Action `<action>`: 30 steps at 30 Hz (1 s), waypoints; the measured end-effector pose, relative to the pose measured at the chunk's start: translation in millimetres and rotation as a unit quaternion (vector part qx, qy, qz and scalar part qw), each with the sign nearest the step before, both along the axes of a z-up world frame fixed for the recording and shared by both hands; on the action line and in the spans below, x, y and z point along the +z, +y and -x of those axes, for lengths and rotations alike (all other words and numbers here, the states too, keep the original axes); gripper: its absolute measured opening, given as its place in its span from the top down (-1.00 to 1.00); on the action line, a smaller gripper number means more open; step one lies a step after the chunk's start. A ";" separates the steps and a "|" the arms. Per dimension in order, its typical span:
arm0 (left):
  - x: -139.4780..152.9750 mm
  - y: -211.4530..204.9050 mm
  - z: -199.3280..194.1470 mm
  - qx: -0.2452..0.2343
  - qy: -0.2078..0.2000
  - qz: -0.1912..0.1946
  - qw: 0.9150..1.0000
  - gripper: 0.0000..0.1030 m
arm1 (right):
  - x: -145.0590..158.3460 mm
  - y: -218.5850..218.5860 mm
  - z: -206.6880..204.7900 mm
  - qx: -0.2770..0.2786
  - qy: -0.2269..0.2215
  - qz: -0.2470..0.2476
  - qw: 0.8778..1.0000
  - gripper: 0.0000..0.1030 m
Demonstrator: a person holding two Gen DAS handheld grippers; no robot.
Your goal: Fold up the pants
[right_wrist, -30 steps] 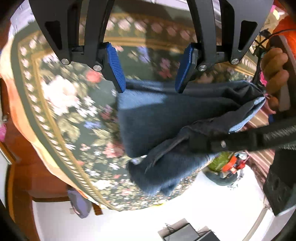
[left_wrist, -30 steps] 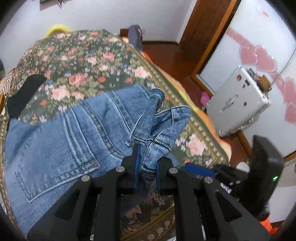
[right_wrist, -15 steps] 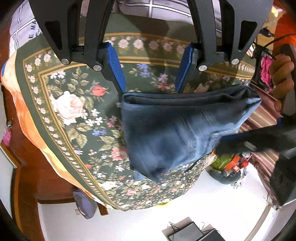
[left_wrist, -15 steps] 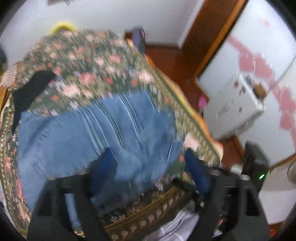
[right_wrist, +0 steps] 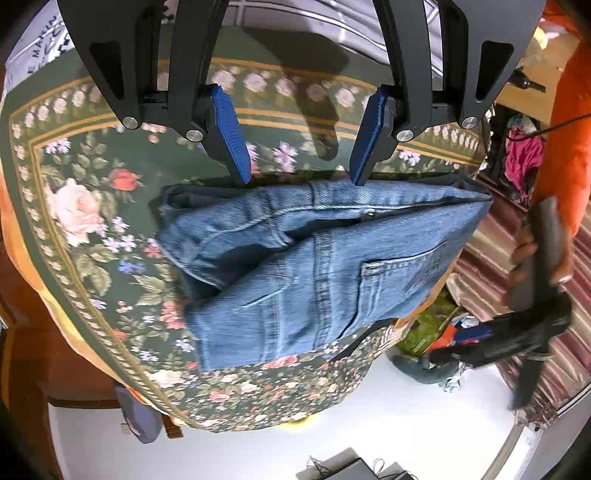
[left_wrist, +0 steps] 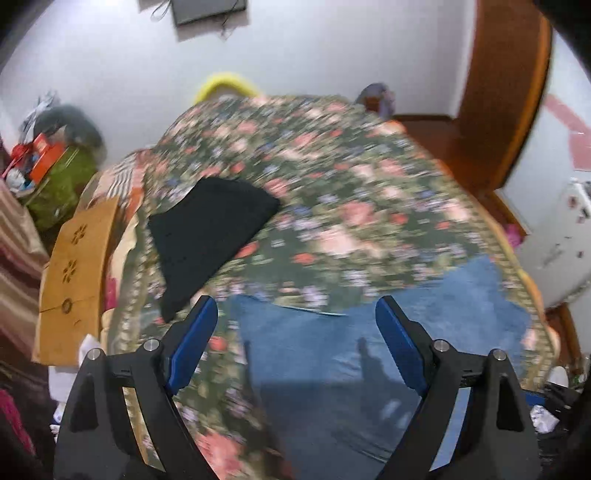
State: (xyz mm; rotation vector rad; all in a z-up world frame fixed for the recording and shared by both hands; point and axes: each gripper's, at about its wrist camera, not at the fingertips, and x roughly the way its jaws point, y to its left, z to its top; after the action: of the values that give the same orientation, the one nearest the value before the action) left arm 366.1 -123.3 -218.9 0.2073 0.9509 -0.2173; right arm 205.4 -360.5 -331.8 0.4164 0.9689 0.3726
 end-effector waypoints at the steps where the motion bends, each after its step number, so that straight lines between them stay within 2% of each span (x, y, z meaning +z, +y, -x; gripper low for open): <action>1: -8.1 5.7 -6.6 0.002 0.007 -0.006 1.000 -0.70 | -0.7 2.3 -2.8 0.000 0.002 0.000 1.000 -0.09; 6: -62.8 23.2 -38.3 -0.011 0.068 -0.016 0.997 -0.70 | -4.7 8.0 -20.1 -0.014 0.006 0.019 1.000 -0.13; 10: -90.6 35.7 -37.7 -0.038 0.100 -0.018 0.994 -0.71 | -5.8 7.4 -41.2 -0.022 0.010 0.040 0.999 -0.13; 15: -89.2 72.4 -7.7 -0.041 0.097 0.024 0.994 -0.66 | -2.3 14.6 -87.6 -0.016 0.003 0.086 0.996 -0.13; 18: -83.4 94.4 24.0 -0.034 0.103 0.057 0.992 -0.60 | 2.0 26.5 -124.0 0.006 -0.013 0.120 0.993 -0.13; 21: -81.3 108.9 66.0 -0.033 0.120 0.092 0.988 -0.60 | 6.3 30.9 -147.6 0.025 -0.019 0.128 0.991 -0.12; 23: -82.6 112.3 87.9 -0.030 0.133 0.111 0.984 -0.60 | 12.4 29.1 -150.9 0.021 -0.025 0.143 0.989 -0.12; 24: -83.4 113.5 103.7 -0.029 0.139 0.135 0.981 -0.60 | 15.0 28.6 -148.9 0.020 -0.028 0.147 0.989 -0.12; 26: -83.5 113.6 120.4 -0.022 0.136 0.161 0.977 -0.59 | 22.6 24.8 -135.1 0.013 -0.036 0.156 0.987 -0.12; 30: -72.1 114.4 135.7 0.005 0.105 0.159 0.982 -0.56 | 38.4 20.8 -98.0 0.015 -0.050 0.163 0.985 -0.12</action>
State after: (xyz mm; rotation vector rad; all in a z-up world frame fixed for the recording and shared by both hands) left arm 230.4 -8.9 -291.0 -0.1175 1.1115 -0.3828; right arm 303.5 -339.7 -293.3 0.0858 0.9180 0.2530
